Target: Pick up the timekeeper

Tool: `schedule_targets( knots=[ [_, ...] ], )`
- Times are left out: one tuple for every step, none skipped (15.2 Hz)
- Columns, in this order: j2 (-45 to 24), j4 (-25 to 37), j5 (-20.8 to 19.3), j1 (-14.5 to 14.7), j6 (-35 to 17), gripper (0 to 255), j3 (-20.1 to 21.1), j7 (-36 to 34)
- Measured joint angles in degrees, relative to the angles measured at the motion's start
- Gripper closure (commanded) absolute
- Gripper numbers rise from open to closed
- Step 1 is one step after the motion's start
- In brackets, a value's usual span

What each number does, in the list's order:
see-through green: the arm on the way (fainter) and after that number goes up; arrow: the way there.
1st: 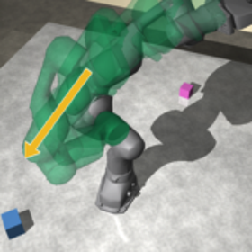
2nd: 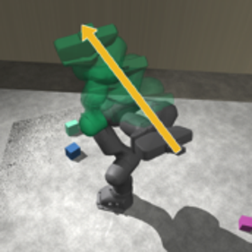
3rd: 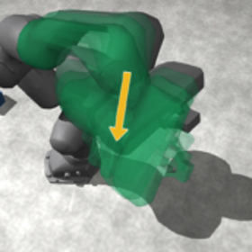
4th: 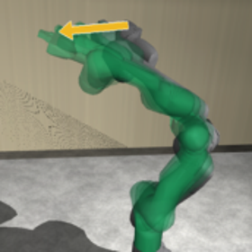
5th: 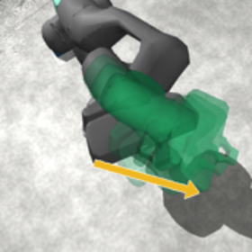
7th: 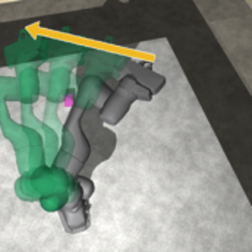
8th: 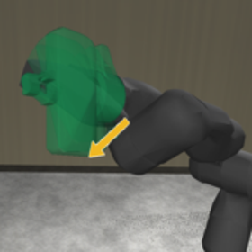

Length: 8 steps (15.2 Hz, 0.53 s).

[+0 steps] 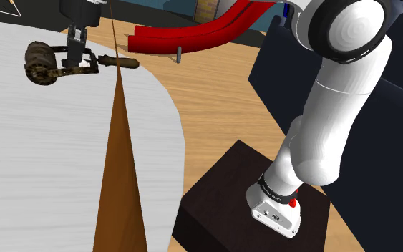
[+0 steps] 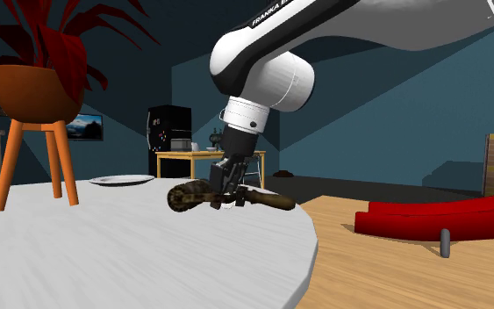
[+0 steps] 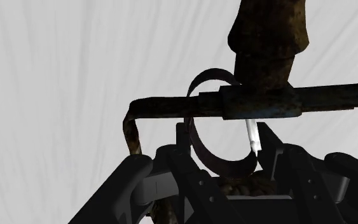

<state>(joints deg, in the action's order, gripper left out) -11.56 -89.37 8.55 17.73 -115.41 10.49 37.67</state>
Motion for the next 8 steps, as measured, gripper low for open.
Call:
schedule_targets(
  knots=[
    [-0.03, 0.03, -0.01, 0.00, -0.02, 255, 0.00, 0.00],
    [-0.03, 0.04, -0.01, 0.00, -0.01, 255, 0.00, 0.00],
    [-0.03, 0.03, 0.00, 0.00, -0.03, 255, 0.00, 0.01],
    [-0.03, 0.06, 0.01, -0.03, 0.07, 255, -0.02, 0.04],
    [-0.09, 0.46, -0.01, -0.04, 0.53, 255, -0.02, 0.00],
    [-0.26, 1.20, -0.09, 0.01, 1.16, 255, -0.01, -0.15],
    [-0.19, 1.74, -0.10, -0.01, 1.80, 255, -0.01, -0.21],
    [-0.25, 2.60, -0.16, 0.01, 2.60, 255, -0.01, -0.35]
  ],
)
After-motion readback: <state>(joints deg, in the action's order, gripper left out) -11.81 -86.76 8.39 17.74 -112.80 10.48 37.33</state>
